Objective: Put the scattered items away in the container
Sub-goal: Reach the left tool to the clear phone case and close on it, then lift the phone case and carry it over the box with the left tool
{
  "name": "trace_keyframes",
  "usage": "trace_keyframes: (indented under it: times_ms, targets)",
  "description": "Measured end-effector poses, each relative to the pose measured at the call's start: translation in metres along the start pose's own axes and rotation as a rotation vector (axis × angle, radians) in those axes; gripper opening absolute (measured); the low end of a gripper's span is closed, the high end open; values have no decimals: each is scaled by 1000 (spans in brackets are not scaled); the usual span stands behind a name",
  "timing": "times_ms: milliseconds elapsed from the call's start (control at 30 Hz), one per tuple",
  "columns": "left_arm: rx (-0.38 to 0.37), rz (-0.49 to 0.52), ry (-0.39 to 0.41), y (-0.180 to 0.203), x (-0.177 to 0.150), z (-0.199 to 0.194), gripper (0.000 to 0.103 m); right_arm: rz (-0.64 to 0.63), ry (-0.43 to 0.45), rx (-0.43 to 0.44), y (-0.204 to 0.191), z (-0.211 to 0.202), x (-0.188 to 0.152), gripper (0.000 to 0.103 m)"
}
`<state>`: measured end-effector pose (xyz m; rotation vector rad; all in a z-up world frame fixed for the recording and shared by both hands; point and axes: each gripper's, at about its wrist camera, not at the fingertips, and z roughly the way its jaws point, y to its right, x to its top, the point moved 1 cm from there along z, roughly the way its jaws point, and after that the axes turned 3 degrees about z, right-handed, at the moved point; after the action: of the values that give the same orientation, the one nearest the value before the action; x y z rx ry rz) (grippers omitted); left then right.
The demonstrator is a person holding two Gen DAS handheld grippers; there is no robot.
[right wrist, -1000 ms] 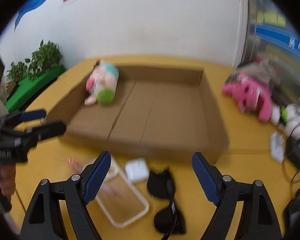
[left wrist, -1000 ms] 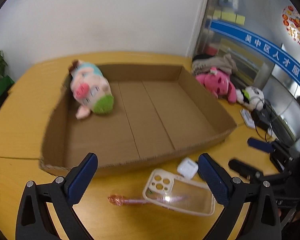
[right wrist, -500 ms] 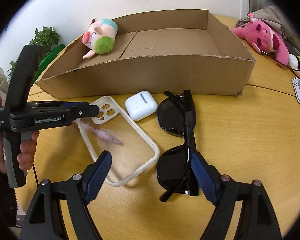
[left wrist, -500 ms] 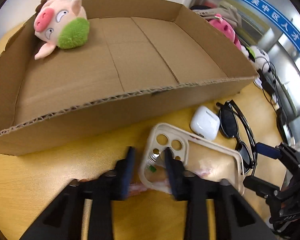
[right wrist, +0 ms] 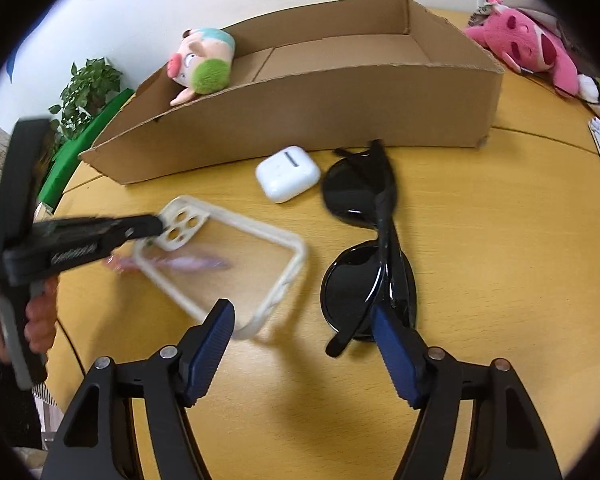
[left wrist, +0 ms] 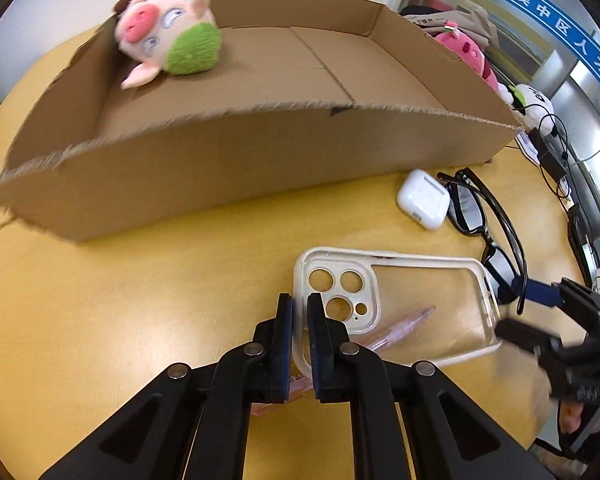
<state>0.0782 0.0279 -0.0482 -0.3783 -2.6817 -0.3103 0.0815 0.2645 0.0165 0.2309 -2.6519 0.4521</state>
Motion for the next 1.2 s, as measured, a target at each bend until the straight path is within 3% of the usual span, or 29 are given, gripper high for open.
trace_keyframes:
  times_ms: [133,233,400,467,567,700,833,967,1067,1200]
  targets:
    - [8,-36,11,-2,-12,-8,6,-35,23,-22,-9,-5,-2,47]
    - [41,-48,14,-3,-18,-10,5,-108,113,-108,-23,-21,-2,46]
    - [39,-87,21,-10,-23,-12,5,-175,205,-153,-37,-45,0,46]
    - [43,-97,23,-12,-25,-13,5,-194,185,-120,-42,-44,0,46]
    - [46,-113,25,-15,-29,-16,5,-149,67,-12,-41,-22,-4,46]
    - [45,-121,34,-17,-36,-19,5,-94,-21,54,-41,3,-7,46]
    - [42,-128,45,-18,-38,-20,5,-64,-53,79,-41,23,3,35]
    - [55,-138,64,-22,-38,-26,5,-50,-49,62,-44,24,8,25]
    - [67,-142,86,-21,-36,-32,5,-35,-43,46,-43,22,4,11]
    - [68,-138,133,-17,-29,-47,5,-72,46,17,-51,1,9,10]
